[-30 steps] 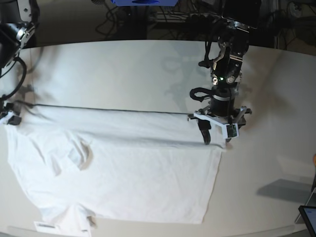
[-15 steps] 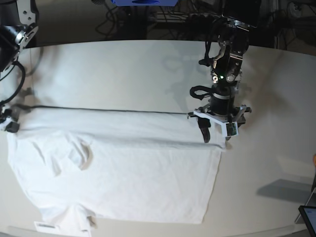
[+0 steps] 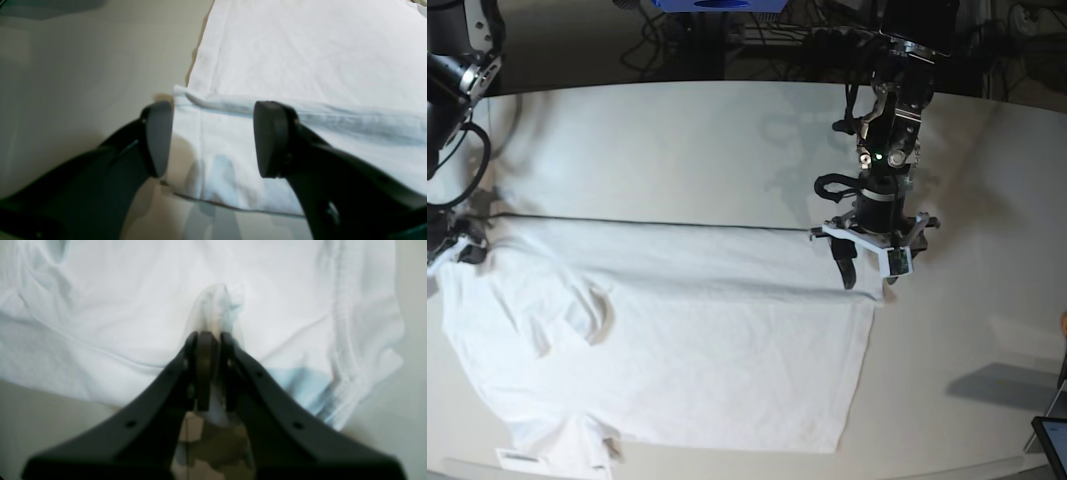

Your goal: Fold the T-shirt properly

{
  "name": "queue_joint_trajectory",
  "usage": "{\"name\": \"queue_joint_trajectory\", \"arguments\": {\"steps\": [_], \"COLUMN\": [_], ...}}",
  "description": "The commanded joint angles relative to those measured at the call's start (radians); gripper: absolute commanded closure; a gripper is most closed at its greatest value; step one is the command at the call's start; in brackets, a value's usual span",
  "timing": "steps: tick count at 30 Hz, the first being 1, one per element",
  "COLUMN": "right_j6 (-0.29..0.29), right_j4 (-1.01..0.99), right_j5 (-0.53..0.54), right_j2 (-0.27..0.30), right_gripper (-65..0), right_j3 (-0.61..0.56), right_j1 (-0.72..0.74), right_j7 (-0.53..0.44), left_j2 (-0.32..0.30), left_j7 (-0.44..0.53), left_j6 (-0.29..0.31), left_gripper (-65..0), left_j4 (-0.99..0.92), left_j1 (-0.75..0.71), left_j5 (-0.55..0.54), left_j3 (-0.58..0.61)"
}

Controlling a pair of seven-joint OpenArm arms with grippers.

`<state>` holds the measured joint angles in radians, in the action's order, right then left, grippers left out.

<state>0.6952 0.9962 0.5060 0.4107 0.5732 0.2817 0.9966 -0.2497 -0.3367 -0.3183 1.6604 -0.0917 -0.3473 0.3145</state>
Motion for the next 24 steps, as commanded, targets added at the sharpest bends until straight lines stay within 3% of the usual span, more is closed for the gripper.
{"name": "queue_joint_trajectory", "arguments": {"steps": [1,6,17,21,24], "right_j6": [0.003,0.003,0.003,0.003,0.003], "right_j4": [0.014,0.019,0.020,0.056,0.178], "right_j5": [0.018,0.018,0.016,0.016,0.018], "right_j2": [0.024,0.027,0.029,0.061,0.063], "right_gripper": [-10.6,-20.5,-20.5,-20.3,-15.7], "right_j3": [0.000,0.008,0.006,0.008,0.008], "right_j1": [0.026,0.024,0.004,-0.023,-0.078], "right_j7": [-0.031,-0.063,-0.183,-0.249,-0.290], "left_j2": [-0.006,-0.006,-0.006,-0.006,-0.006], "left_j7": [0.027,0.027,0.027,0.027,0.027], "left_j6": [-0.003,-0.003,-0.003,-0.003,-0.003], "left_gripper": [-38.0,-38.0,-38.0,-38.0,-38.0], "left_j4": [0.019,0.019,0.021,0.021,0.021], "left_j1": [0.013,0.014,0.019,0.019,0.019], "left_j5": [0.009,0.009,0.009,0.009,0.009], "left_j3": [-0.004,-0.004,-0.004,-0.004,-0.004]}}
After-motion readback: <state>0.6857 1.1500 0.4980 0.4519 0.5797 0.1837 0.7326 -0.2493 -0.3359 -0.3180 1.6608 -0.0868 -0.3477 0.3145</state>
